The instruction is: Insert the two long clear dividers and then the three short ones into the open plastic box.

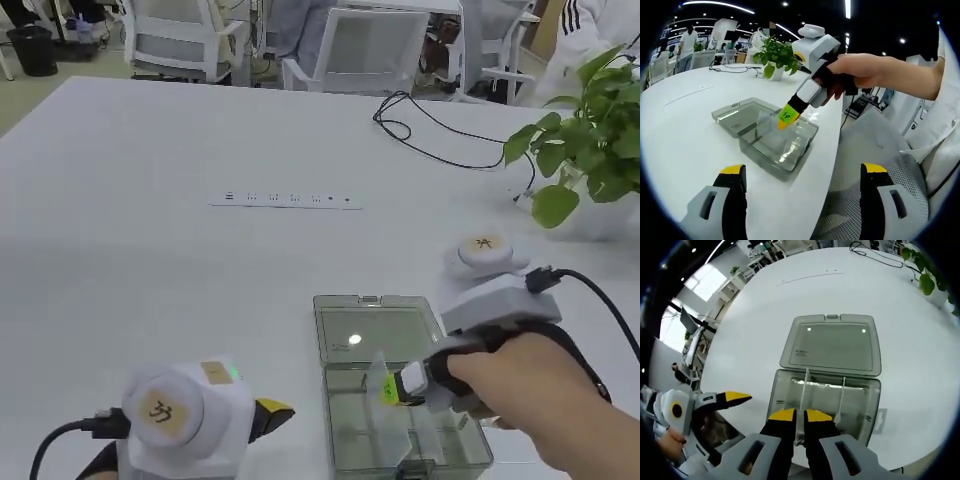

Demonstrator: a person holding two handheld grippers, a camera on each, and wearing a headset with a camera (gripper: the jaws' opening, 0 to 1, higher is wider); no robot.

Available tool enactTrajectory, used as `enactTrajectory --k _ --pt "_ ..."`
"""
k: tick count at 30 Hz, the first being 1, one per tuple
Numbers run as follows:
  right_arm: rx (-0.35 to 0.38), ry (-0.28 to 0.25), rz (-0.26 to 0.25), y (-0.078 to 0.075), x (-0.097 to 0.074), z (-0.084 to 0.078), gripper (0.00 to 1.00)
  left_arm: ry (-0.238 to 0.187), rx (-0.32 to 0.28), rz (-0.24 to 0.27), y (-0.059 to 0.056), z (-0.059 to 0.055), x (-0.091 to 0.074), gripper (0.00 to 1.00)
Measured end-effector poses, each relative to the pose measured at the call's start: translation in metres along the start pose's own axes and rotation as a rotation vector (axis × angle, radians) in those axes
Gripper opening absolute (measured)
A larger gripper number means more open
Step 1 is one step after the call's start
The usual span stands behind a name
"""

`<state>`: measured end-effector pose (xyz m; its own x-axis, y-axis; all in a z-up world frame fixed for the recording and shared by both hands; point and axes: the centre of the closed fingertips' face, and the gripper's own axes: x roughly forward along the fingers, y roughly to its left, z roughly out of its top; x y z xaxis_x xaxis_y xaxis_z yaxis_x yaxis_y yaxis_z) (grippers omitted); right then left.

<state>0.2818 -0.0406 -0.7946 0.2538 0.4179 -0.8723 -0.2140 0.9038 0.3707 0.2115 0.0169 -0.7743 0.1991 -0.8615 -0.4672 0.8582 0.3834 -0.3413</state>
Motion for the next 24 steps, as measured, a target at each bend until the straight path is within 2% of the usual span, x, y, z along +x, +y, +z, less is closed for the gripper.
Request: enactTrajectory --k 24 --pt "0.024 -0.016 0.013 -0.0022 0.0005 -0.0003 0.07 -0.001 -0.004 -0.006 -0.0004 -0.0006 0.0024 0.96"
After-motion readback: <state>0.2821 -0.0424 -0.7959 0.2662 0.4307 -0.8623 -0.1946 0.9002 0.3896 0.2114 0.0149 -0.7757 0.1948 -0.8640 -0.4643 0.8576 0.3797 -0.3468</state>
